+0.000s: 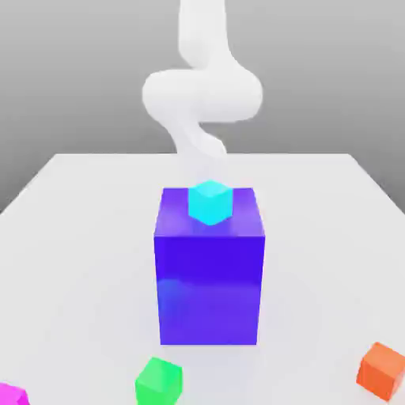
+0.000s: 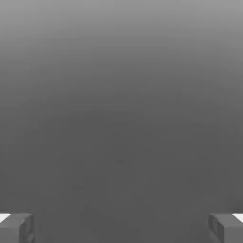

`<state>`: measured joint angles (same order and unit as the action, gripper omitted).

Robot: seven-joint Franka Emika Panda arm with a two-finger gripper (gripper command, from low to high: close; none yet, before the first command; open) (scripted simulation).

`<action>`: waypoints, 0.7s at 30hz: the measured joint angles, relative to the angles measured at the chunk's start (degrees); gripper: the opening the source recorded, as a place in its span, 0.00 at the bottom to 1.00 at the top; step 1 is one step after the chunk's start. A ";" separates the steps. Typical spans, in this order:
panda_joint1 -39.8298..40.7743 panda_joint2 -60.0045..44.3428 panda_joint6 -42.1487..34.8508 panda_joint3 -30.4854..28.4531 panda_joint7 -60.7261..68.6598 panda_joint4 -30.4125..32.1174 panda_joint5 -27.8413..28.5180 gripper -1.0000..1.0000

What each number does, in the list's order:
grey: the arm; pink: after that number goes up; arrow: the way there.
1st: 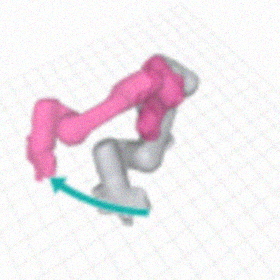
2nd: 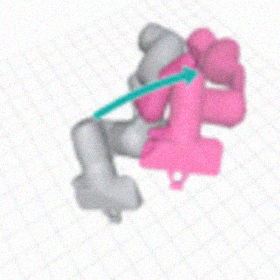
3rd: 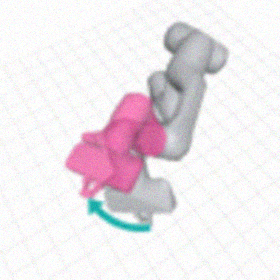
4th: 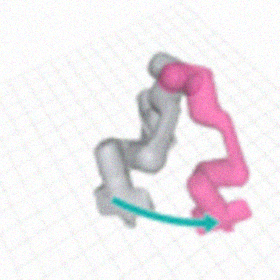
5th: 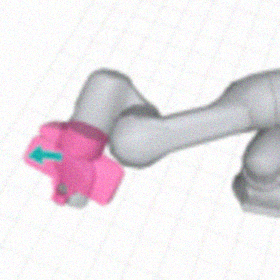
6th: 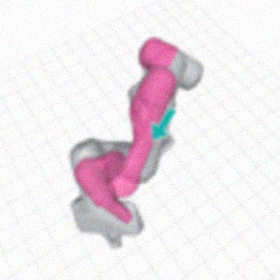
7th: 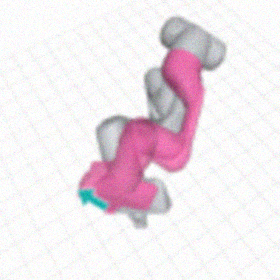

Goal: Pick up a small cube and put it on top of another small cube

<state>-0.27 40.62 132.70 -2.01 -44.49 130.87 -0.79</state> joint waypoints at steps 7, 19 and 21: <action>-0.50 -14.80 2.66 -5.80 4.40 -2.57 -3.01 0.50; 2.32 -39.83 6.95 -12.88 13.60 -6.93 -10.65 0.50; 3.49 -44.00 7.67 -13.28 15.05 -7.65 -11.80 0.50</action>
<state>3.22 -3.38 140.37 -15.29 -29.44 123.22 -12.59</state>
